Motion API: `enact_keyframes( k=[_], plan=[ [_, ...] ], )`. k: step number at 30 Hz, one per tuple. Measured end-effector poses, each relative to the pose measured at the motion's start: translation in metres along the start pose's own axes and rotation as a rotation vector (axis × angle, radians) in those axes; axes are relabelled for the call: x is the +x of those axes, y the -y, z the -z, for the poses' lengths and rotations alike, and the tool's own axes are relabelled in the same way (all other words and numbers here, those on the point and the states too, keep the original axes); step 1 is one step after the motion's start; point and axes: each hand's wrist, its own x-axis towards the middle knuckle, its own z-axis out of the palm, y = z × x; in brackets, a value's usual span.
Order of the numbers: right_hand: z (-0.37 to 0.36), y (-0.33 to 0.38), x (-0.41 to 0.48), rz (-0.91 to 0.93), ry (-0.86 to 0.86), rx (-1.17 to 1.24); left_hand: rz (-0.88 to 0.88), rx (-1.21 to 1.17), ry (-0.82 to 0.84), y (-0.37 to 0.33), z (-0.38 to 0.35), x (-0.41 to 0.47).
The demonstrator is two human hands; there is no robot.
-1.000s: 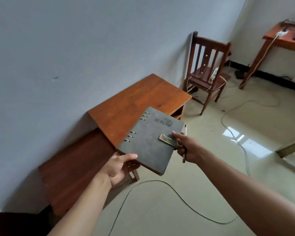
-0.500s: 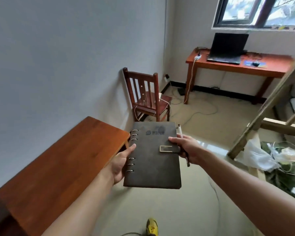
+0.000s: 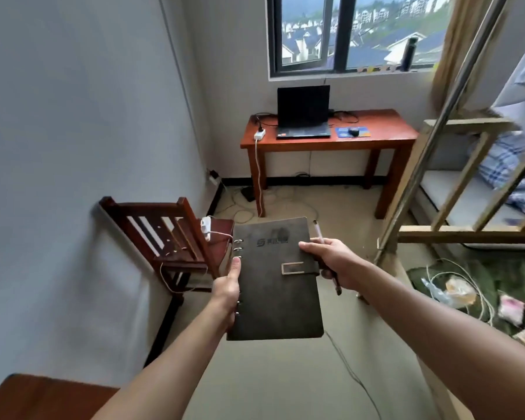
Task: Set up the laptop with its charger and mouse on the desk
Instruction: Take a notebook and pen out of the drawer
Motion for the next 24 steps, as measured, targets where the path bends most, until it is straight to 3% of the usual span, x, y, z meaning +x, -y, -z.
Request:
enact_keyframes(
  k=[8,14,24],
  plan=[
    [0.126,0.041,0.167,-0.049,-0.215,0.039,-0.032,0.075,0.023,-0.071,-0.123,0.153],
    [0.208,0.093,0.278,-0.030,-0.336,-0.117,-0.048,0.093,-0.001,-0.135,-0.199,0.239],
    [0.294,0.144,0.465,-0.069,-0.375,-0.152,-0.055,0.090,0.047,-0.232,-0.325,0.404]
  ],
)
